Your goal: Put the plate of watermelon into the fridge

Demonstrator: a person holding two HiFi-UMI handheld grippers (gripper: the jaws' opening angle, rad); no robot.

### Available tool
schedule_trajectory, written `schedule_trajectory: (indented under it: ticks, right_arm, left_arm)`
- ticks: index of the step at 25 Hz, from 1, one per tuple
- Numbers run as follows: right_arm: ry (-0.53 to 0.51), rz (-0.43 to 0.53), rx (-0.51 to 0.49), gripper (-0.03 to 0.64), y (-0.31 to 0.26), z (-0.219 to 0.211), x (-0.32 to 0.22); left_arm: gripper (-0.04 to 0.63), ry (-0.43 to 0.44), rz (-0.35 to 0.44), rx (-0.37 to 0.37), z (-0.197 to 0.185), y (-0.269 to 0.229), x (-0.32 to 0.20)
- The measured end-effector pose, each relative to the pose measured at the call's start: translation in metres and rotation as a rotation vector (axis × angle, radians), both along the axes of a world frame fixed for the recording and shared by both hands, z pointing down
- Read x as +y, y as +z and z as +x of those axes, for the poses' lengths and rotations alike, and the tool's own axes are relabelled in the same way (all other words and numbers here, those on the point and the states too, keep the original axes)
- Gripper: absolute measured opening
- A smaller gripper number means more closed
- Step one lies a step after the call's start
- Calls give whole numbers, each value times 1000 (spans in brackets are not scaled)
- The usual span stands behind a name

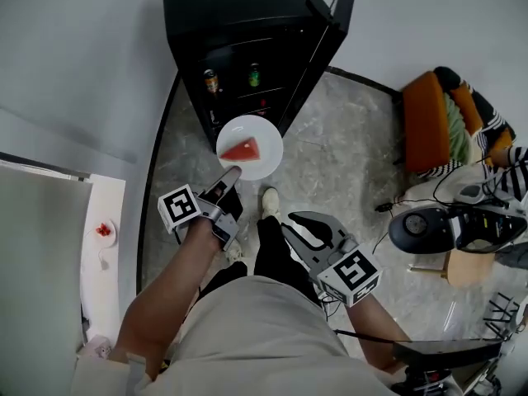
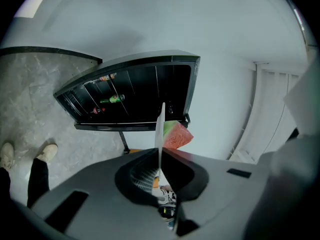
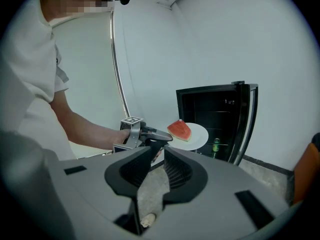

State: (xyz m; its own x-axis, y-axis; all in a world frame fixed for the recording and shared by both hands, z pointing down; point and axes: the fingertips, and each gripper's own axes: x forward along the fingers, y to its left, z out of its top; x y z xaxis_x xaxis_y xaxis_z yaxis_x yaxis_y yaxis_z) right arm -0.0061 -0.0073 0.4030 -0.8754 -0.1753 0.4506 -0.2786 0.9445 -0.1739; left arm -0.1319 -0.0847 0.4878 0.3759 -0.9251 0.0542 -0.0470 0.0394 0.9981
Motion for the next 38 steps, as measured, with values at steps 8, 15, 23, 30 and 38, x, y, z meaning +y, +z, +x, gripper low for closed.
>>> schedule_trajectory:
  ticks: [8, 15, 23, 30, 38]
  right_arm:
    - [-72, -26, 30, 89, 25, 1, -98]
    - [-126, -34, 72, 89, 37, -9, -201]
    - [-98, -65, 112, 89, 62, -4, -283]
    - [-76, -93, 123, 89, 81, 6, -318]
    - [-58, -125, 133, 89, 86, 13, -346]
  left_arm:
    - [25, -132, -21, 15, -25, 46, -112]
    - [25, -233, -72, -9, -69, 96, -219]
    - [25, -284, -126, -7, -98, 146, -318]
    - [25, -311, -212, -44, -117, 182, -362]
    - [25, -302, -303, -82, -128, 202, -395]
